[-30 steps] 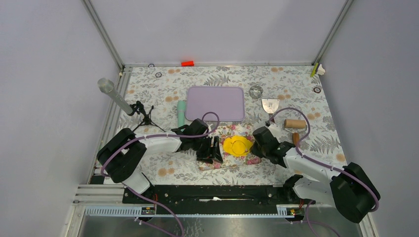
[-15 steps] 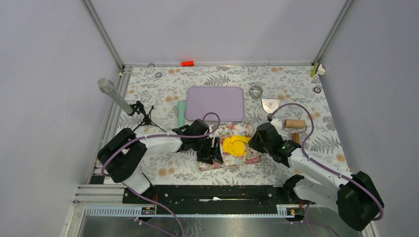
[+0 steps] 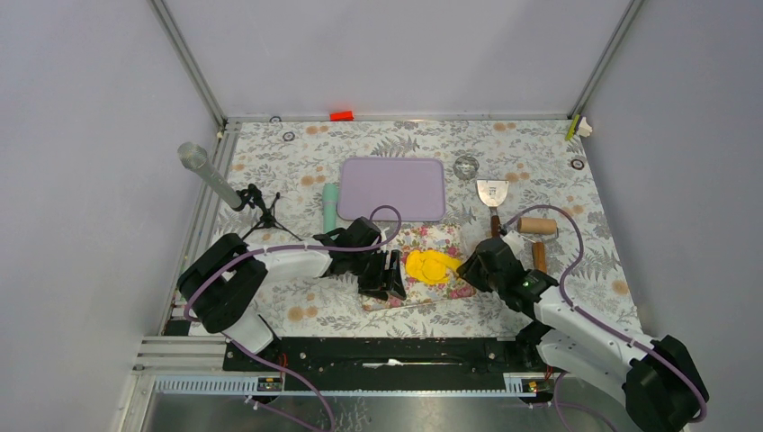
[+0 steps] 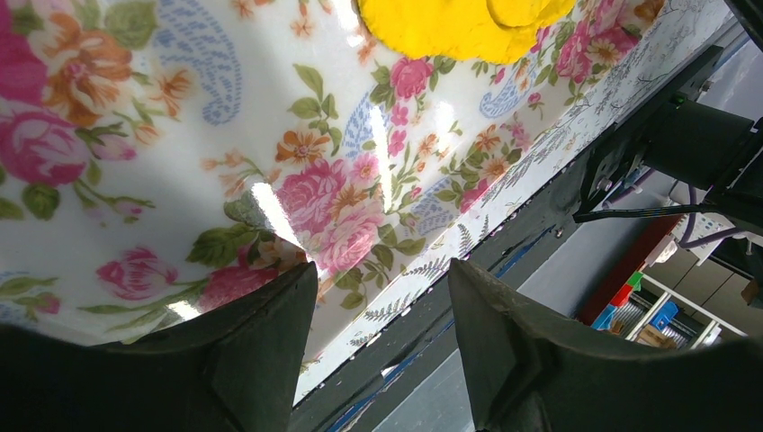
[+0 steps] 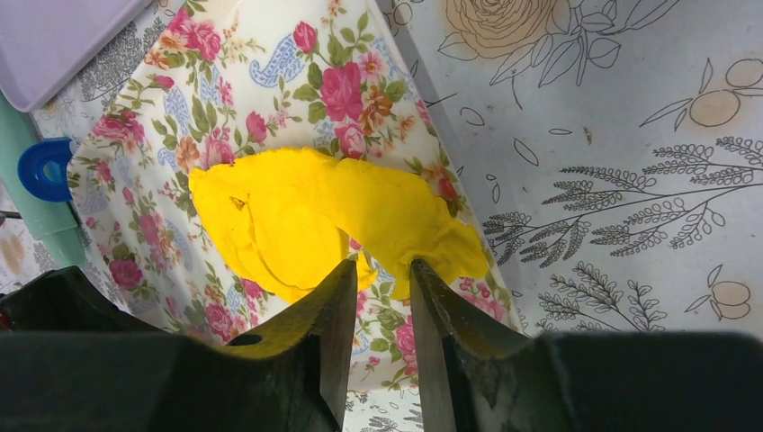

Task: Roll out the dumpling wrappers from the dough
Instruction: Remove the dumpling wrapper from the work surface.

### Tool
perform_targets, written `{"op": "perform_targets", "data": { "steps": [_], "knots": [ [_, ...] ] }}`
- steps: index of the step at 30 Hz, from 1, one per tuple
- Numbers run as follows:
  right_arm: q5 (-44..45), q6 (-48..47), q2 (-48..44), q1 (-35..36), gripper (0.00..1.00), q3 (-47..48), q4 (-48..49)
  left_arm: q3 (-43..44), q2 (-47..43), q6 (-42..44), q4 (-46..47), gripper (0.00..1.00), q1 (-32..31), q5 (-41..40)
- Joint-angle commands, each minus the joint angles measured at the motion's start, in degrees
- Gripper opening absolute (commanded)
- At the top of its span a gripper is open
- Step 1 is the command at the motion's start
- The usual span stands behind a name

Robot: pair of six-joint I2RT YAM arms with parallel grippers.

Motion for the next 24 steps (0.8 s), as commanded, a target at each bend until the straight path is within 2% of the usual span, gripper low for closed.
{"op": "perform_targets", "data": {
  "steps": [1,13,24],
  "knots": [
    [3.2,0.2,-0.3,-0.3,0.35,1.2,-0.4,-4.2,4.6,4.8,-11.2,0.64,-0.3,-10.7],
    [3.3,-7.8,8.3,-0.3,0.36,12.7,5.5,-4.3,4.3,4.7,-11.2,0.64,-0.4,-10.8],
    [-2.7,-10.2,20.9,-0.3,0.36,23.4,14.1,-4.6,2.5,4.6,-11.2,0.65,-0.4,-11.1]
  ]
}}
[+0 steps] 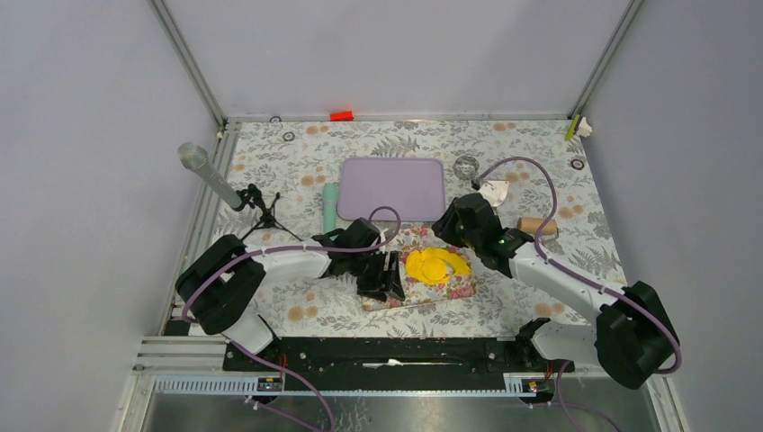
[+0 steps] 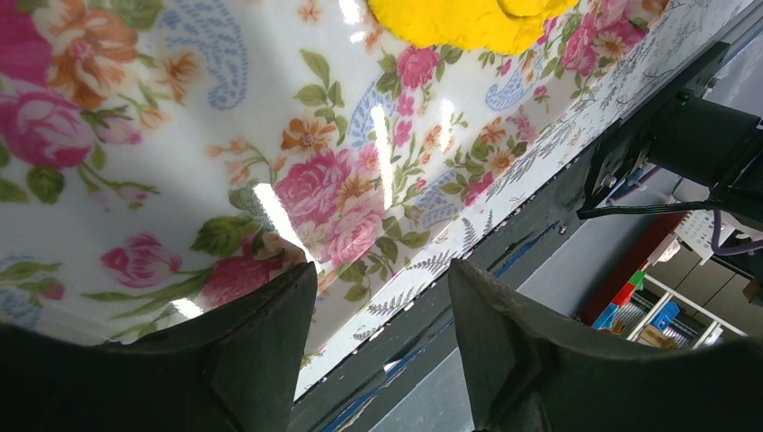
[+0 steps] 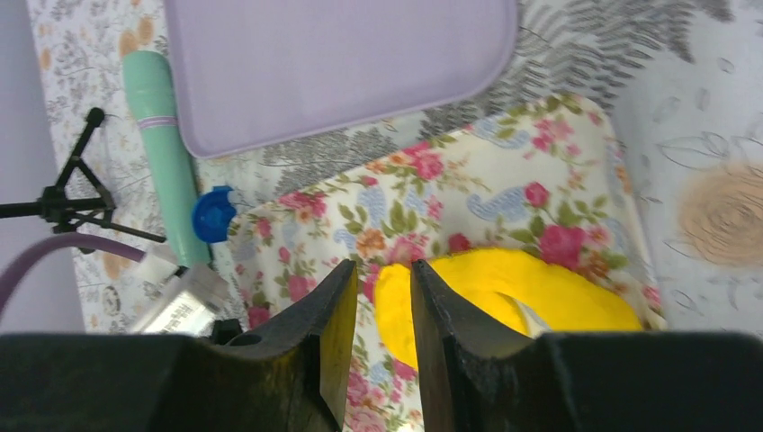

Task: Roll out the dumpling wrappers from the dough
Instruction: Remove the dumpling wrapper from the work surface.

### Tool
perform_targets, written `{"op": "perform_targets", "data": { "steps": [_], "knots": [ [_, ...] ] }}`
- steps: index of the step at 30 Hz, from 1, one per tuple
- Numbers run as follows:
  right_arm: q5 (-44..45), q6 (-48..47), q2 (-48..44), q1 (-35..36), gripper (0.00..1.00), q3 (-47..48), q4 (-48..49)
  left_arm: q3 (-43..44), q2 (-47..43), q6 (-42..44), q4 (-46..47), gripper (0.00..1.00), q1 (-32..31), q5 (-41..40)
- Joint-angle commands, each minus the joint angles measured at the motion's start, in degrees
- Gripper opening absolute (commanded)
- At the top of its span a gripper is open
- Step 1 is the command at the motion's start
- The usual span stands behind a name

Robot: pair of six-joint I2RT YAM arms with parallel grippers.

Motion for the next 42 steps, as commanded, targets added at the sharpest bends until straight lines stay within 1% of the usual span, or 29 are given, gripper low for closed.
{"op": "perform_targets", "data": {
  "steps": [1,5,8,12,14,17,20,22,25,27,31,35,38,42],
  "knots": [
    [-3.0,-1.7,3.8,-0.3,0.36,5.4,6.5,-4.4,2.8,4.6,-10.7,0.65,-0.4,-11.0],
    [-3.8,-2.3,7.8,-0.3,0.36,9.8,5.4,-4.1,1.4,4.7,-11.0,0.65,-0.3,-11.0],
    [-1.7,-2.3,6.6,-0.4,0.37,8.9,2.1,-3.7,-0.3,4.8,-11.8,0.65,-0.4,-11.7],
    [-0.6,-0.5,-0.5,-2.1,0.4,2.0,-1.7,-2.8,-2.6,4.5,-13.3,0.66,-0.4,-12.8],
    [-0.9,1.1,-4.9,-2.5,0.43,-1.7,-5.1,-2.3,-3.7,4.4,-14.3,0.66,-0.3,-13.4],
    [-2.9,5.9,-11.7,-2.5,0.49,-7.7,-8.8,-1.4,-5.6,3.8,-14.4,0.66,-0.3,-14.5],
    [-6.0,12.2,-19.6,-2.6,0.61,-14.6,-9.3,-0.6,-7.2,2.9,-13.9,0.66,-0.1,-16.2],
    [-7.2,16.1,-22.9,-2.6,0.68,-18.6,-8.7,-0.2,-7.1,2.5,-13.7,0.66,0.2,-17.4],
    [-7.1,18.7,-26.5,-2.5,0.69,-23.2,-7.4,0.5,-5.5,2.6,-13.7,0.66,0.4,-17.7],
    [-7.0,18.6,-25.4,-2.5,0.7,-23.9,-6.2,0.6,-4.7,2.6,-13.7,0.66,0.4,-17.5],
    [-7.1,17.0,-19.1,-2.6,0.71,-23.4,-2.5,0.0,-4.8,2.4,-13.6,0.66,0.4,-17.9],
    [-3.2,14.8,-15.3,-2.5,0.71,-21.8,0.6,-0.2,-5.2,2.7,-14.0,0.67,0.4,-18.2],
    [-1.4,11.6,-12.8,-2.8,0.71,-19.1,2.5,0.1,-4.9,3.9,-14.7,0.67,0.4,-18.0],
    [-0.7,7.7,-6.1,-3.0,0.72,-14.3,3.7,1.0,-5.3,5.2,-16.0,0.67,0.4,-18.4]
  ]
}}
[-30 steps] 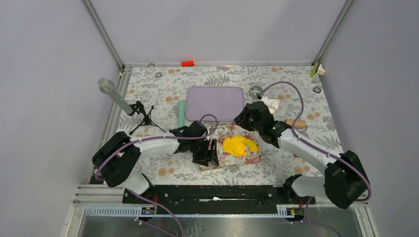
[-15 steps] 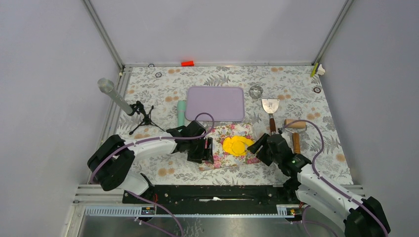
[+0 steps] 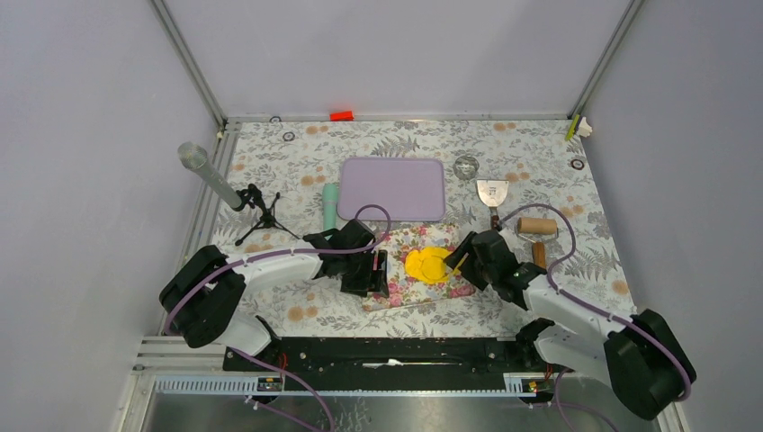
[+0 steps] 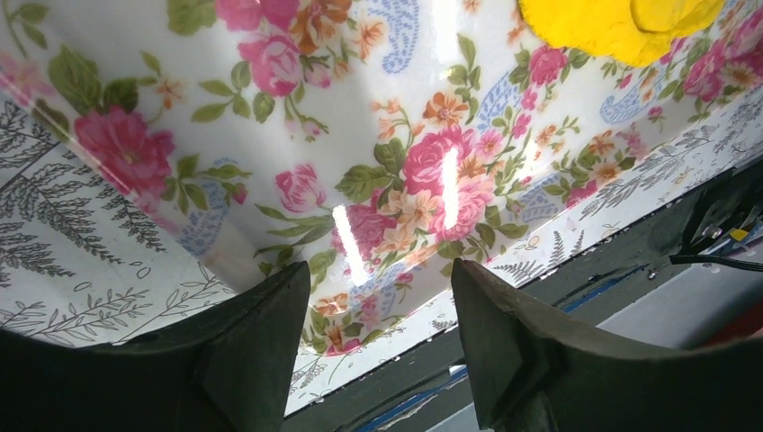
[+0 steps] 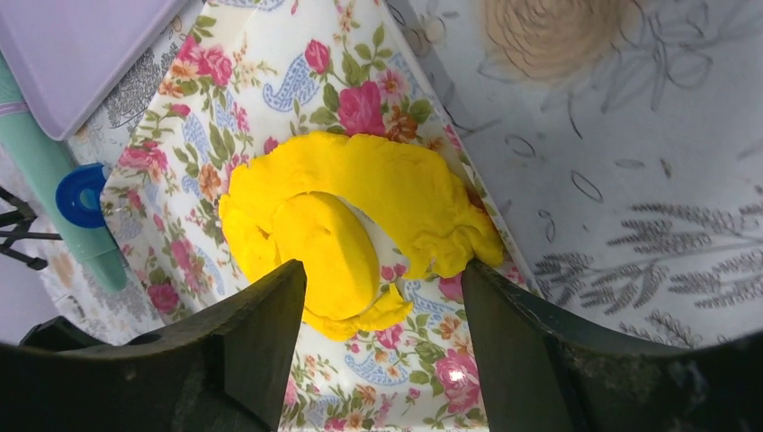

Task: Roll out the dumpling wrappers from the dough
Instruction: Remove the dumpling wrapper from the work surface.

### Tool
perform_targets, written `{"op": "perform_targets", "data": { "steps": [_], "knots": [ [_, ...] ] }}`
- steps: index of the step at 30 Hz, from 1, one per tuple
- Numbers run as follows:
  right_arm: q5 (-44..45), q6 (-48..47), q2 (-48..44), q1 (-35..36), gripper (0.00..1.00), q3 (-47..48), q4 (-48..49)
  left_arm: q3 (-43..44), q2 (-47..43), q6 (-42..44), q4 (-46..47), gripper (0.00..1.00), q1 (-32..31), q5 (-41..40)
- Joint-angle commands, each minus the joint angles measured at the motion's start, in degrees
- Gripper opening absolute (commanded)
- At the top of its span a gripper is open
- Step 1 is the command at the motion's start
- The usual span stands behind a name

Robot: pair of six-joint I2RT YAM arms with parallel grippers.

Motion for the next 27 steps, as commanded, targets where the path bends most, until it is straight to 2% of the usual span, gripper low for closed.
{"op": "perform_targets", "data": {
  "steps": [1,9,18,27],
  "knots": [
    [3.5,-5.8,6.2,-0.5,0.72,6.1,4.7,0.6,0.9,3.3,-4.8,0.67,0.4,-5.0],
    [1.1,-7.5,13.7,-1.2,0.72,10.7,11.3,1.0,-2.9,3.9,-6.6,0.67,0.4,-5.3],
    [-4.5,-8.9,17.7,-1.6,0.72,12.8,21.5,-0.7,0.5,3.0,-4.8,0.67,0.4,-4.3],
    [-11.9,-10.3,28.6,-2.1,0.72,20.3,23.8,-2.1,-0.1,3.1,-3.9,0.67,0.4,-3.9]
  ]
}}
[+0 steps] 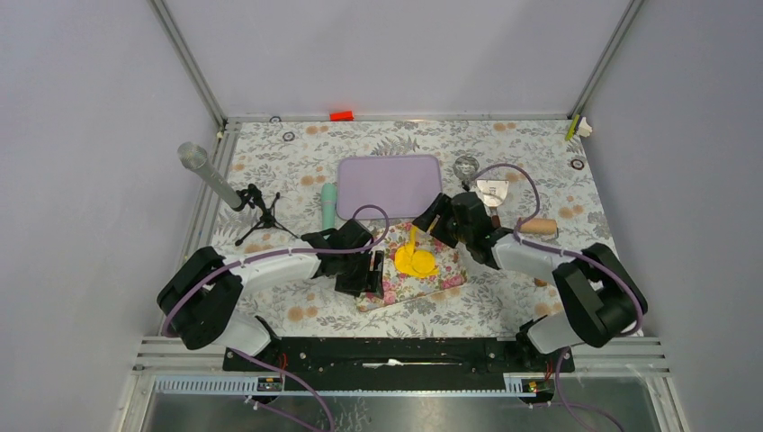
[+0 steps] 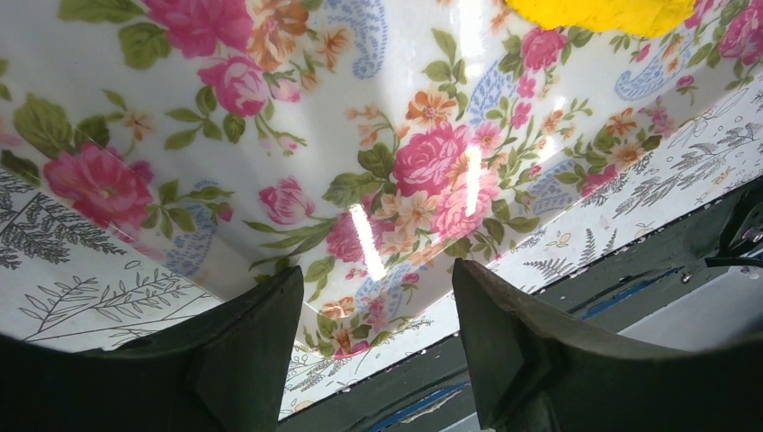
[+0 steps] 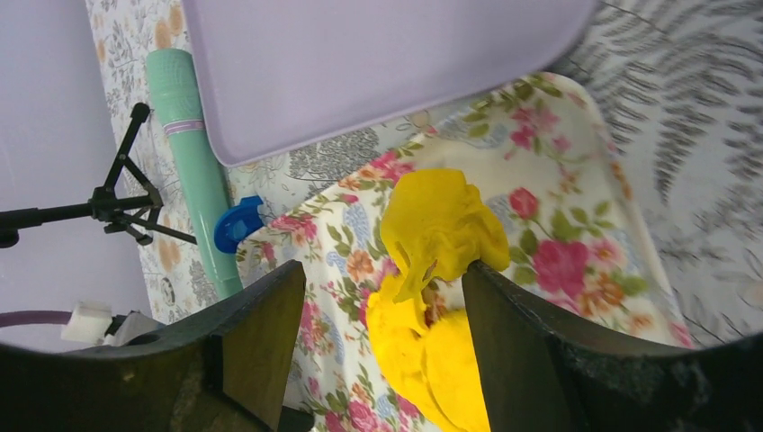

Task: Roll out the dumpling wrappers from the dough
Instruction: Remove the dumpling wrapper from the work surface.

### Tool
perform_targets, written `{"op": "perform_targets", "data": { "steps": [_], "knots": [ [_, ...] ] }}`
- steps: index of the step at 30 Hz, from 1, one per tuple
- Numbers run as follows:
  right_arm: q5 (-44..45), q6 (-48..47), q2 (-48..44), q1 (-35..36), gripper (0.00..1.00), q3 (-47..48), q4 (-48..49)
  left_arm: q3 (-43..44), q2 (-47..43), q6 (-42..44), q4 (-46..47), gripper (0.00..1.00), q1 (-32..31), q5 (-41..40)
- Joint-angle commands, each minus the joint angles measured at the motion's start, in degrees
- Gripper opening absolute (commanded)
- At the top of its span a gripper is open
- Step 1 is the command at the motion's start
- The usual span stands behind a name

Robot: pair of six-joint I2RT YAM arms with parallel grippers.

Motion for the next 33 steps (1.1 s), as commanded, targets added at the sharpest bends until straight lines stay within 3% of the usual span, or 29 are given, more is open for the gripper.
{"op": "perform_targets", "data": {
  "steps": [1,5,10,16,23,28,33],
  "knots": [
    [-6.6,-1.1,5.9,-0.5,0.72,5.1,4.6,-2.3,-0.1,0.6,-0.6,0.67,0.2,-1.5],
    [-12.3,0.0,13.0,-0.6,0.72,10.3,5.0,0.0,-4.4,0.6,-3.2,0.67,0.2,0.6],
    [-15.0,0.7,16.2,-0.6,0.71,13.8,2.9,5.8,-9.8,1.9,-10.2,0.67,0.7,-2.6],
    [-11.5,-3.7,12.9,-0.7,0.72,14.6,-7.1,9.9,-13.9,2.4,-12.8,0.68,1.4,-3.8],
    [-11.4,-7.0,9.2,-1.5,0.75,13.6,-17.4,12.1,-12.6,0.5,-11.8,0.68,3.0,-5.4],
    [-8.7,-11.9,8.7,-1.5,0.76,14.8,-26.0,13.7,-13.4,0.1,-13.9,0.67,3.3,-11.0],
    [-6.8,-14.1,8.4,-1.6,0.78,16.2,-29.5,13.9,-13.8,1.2,-14.8,0.67,3.4,-11.1]
  ]
}}
